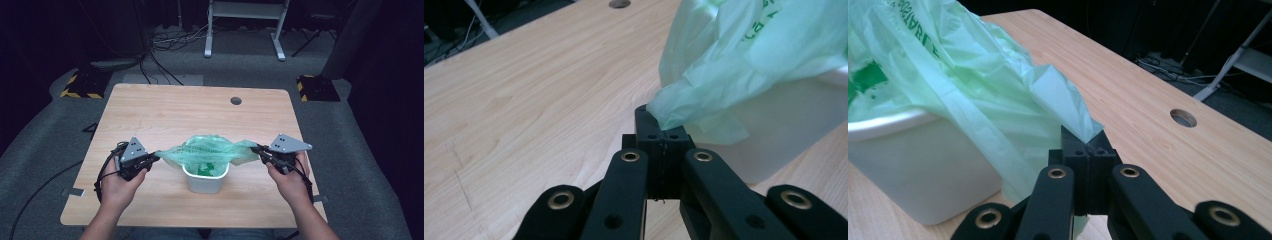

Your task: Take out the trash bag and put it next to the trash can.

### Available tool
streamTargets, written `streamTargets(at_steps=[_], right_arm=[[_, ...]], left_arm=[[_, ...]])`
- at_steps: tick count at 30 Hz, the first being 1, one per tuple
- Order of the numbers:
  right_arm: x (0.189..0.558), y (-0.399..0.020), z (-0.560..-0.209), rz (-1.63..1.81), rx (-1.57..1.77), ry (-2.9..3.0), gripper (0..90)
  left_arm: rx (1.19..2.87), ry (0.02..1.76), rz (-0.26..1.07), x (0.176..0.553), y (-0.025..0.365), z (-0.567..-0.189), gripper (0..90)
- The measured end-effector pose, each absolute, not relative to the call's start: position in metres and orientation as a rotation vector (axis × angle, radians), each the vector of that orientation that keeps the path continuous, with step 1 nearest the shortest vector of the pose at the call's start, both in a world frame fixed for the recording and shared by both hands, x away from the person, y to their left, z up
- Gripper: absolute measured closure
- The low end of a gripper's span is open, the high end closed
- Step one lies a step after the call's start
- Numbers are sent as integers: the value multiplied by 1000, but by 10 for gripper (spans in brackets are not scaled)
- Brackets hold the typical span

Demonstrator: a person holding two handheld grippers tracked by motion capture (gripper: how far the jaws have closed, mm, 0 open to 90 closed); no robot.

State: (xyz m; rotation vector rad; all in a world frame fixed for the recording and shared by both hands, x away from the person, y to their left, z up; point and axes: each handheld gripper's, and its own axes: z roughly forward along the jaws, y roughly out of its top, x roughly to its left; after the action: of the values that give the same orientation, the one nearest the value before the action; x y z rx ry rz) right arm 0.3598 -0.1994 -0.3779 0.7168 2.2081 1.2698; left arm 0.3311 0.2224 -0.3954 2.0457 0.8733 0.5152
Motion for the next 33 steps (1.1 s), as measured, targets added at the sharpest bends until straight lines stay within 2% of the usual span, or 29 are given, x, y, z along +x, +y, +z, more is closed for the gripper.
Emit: streamTargets(at_steps=[10, 11, 14, 15, 16, 18, 21, 29, 33], right_arm=[[366, -204, -392, 1234, 771, 2235, 899], [365, -206, -392, 1231, 779, 2233, 878], [361, -213, -390, 1244, 819, 2192, 706], [359, -215, -388, 1255, 819, 2174, 655], [357, -218, -385, 1267, 813, 2156, 620], [349, -222, -379, 1273, 805, 2130, 603], [335, -224, -370, 1265, 771, 2109, 636], [315, -206, -375, 1315, 719, 2284, 804], [318, -190, -388, 1302, 703, 2369, 831]], left_arm=[[2095, 912, 527, 335, 226, -403, 900], [2094, 916, 528, 334, 227, -402, 900], [2077, 915, 522, 331, 228, -400, 899], [2055, 921, 521, 330, 228, -399, 857], [2035, 926, 528, 328, 228, -399, 765], [2022, 926, 547, 325, 228, -397, 711], [2000, 930, 604, 318, 230, -395, 572], [1960, 965, 578, 311, 237, -399, 444], [1943, 985, 593, 308, 240, -401, 381]])
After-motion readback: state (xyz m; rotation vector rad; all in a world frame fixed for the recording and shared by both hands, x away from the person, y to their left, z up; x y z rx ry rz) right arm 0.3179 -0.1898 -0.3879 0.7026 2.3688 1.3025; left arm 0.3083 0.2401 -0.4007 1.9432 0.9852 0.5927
